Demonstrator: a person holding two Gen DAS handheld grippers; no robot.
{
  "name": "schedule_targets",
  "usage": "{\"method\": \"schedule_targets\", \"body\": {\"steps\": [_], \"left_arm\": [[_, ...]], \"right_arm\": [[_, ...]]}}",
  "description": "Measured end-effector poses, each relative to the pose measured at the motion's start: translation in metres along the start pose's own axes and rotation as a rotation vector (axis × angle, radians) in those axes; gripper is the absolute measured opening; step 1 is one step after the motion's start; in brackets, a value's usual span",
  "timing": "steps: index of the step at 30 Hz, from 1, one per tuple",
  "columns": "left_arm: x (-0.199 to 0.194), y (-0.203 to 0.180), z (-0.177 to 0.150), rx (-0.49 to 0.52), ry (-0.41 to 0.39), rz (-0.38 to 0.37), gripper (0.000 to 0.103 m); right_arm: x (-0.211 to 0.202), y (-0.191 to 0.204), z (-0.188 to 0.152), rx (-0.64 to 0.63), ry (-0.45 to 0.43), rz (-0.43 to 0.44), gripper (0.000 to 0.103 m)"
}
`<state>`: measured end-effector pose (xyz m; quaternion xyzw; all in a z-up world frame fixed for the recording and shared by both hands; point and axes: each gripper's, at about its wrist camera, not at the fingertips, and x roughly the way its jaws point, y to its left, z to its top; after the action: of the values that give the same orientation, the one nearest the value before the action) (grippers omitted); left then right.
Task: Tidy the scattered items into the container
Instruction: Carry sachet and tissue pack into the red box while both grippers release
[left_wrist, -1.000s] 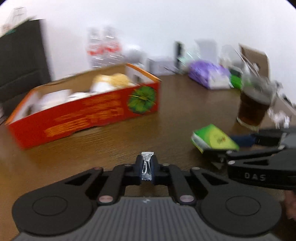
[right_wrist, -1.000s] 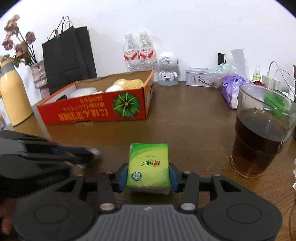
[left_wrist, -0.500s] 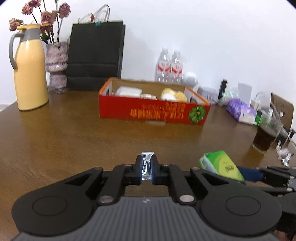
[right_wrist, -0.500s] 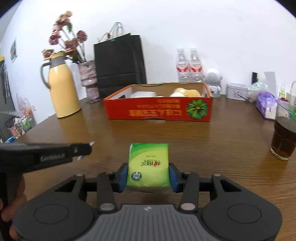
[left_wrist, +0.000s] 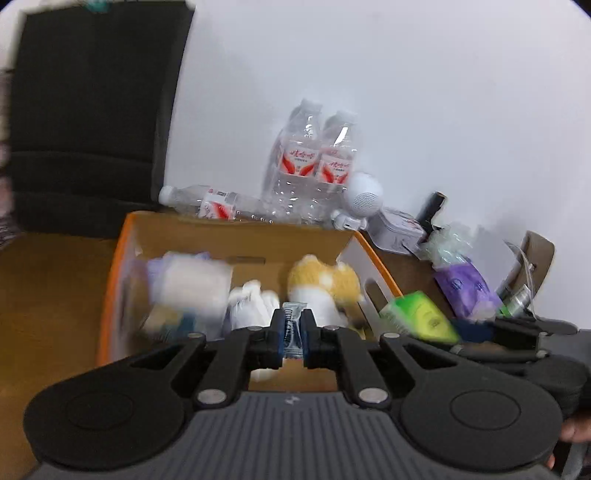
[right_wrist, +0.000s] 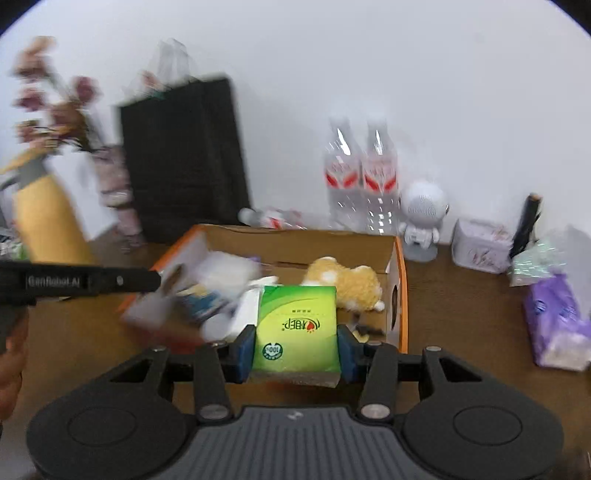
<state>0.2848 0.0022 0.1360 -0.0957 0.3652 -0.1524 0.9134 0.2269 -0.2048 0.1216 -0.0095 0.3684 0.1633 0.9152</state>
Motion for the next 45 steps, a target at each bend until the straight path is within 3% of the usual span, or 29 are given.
{"method": "schedule_targets", "body": {"steps": [5, 10, 11, 12, 14, 16, 19, 26, 30, 36, 45], "left_arm": [[0.092, 0.002, 0.041, 0.017, 0.087, 0.071, 0.009], [0.144, 0.035, 0.051, -0.08, 0.151, 0.091, 0.015], [0.147, 0.04, 0.051, -0.081, 0.136, 0.105, 0.035], [0.149, 0.044, 0.051, -0.071, 0.121, 0.124, 0.061], [0.148, 0.051, 0.052, -0.05, 0.101, 0.137, 0.071], [0.146, 0.061, 0.053, -0.057, 0.123, 0.149, 0.072], [0.139, 0.071, 0.053, -0.071, 0.123, 0.183, 0.08], [0.109, 0.069, 0.065, -0.085, 0.135, 0.232, 0.085], [0.092, 0.049, 0.062, -0.035, 0.176, 0.322, 0.103], [0.054, 0.025, 0.047, -0.003, 0.235, 0.388, 0.103], [-0.037, -0.02, 0.025, 0.06, 0.192, 0.41, 0.103]], "right_arm": [[0.078, -0.023, 0.051, 0.121, 0.15, 0.066, 0.044], [0.134, -0.013, 0.079, 0.086, 0.199, 0.083, 0.044], [0.148, -0.009, 0.082, 0.076, 0.212, 0.085, 0.045], [0.159, -0.006, 0.084, 0.071, 0.221, 0.095, 0.046], [0.175, -0.002, 0.085, 0.062, 0.239, 0.109, 0.061], [0.183, 0.005, 0.085, 0.018, 0.228, 0.116, 0.076], [0.189, 0.012, 0.084, -0.002, 0.227, 0.058, 0.076], [0.167, 0.002, 0.096, 0.052, 0.242, 0.045, 0.076], [0.15, -0.006, 0.094, 0.078, 0.293, 0.008, 0.076], [0.114, -0.008, 0.084, 0.111, 0.365, -0.023, 0.076], [0.025, 0.015, 0.074, 0.102, 0.315, -0.023, 0.082]]}}
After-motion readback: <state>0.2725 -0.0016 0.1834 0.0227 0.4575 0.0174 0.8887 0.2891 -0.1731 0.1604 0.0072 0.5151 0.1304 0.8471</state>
